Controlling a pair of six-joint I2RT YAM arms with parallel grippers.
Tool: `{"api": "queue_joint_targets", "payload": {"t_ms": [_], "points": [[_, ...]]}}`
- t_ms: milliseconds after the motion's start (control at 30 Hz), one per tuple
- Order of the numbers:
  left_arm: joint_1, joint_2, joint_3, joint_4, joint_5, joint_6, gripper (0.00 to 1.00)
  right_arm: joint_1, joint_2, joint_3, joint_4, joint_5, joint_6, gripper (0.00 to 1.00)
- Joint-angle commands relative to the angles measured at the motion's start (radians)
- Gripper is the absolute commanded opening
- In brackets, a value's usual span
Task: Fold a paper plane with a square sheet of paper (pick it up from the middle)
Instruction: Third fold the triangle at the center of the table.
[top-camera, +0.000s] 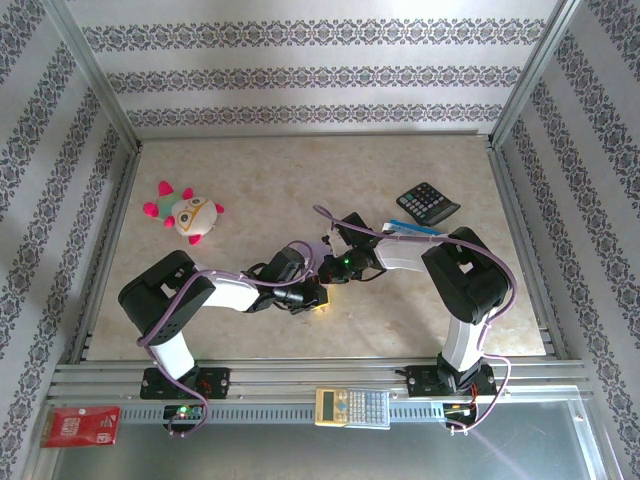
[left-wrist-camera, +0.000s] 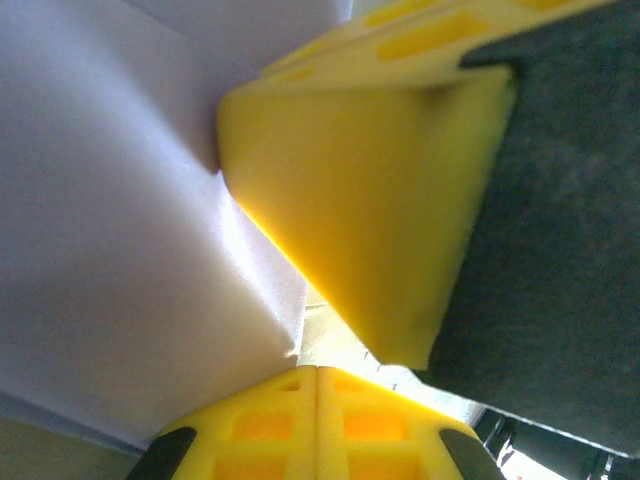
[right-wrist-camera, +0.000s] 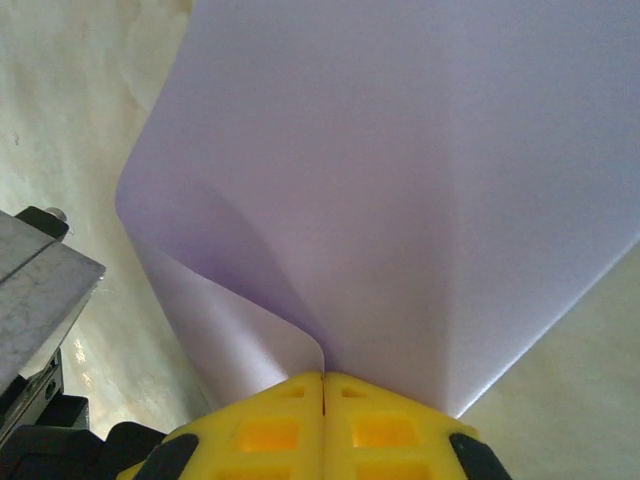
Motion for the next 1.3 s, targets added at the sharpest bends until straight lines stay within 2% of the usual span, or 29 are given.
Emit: {"api": "queue_joint_targets", "payload": {"t_ms": [0,267,833,1033,1267], "points": [[-0.013,0.021,-0.007,0.039,-0.010,-0.003,0.06,-0.011,0.059,-0.026,-0.049,0.082,-0.004,0.02],[-0.013,-0.091,-0.020,0.008,-0.019,-0.001,0.07,-0.010,0.055,-0.031,-0.048,0.085,-0.003,0.02],[-0.033,0.008,-0.033,0.012,-0.003,0.003,0.05,-0.012,0.064,-0.032,-0.051,0.086,-0.005,0.02],[-0.033,-0.058,0.003,-0.110,-0.033,0.067,0.05,-0.013,0.064,-0.032,-0.050,0.085,-0.005,0.02],[-0.019,-0.097,0.008,-0.121,-0.060,0.078,0.05,-0.013,0.061,-0.037,-0.048,0.085,-0.007,0.02]]}}
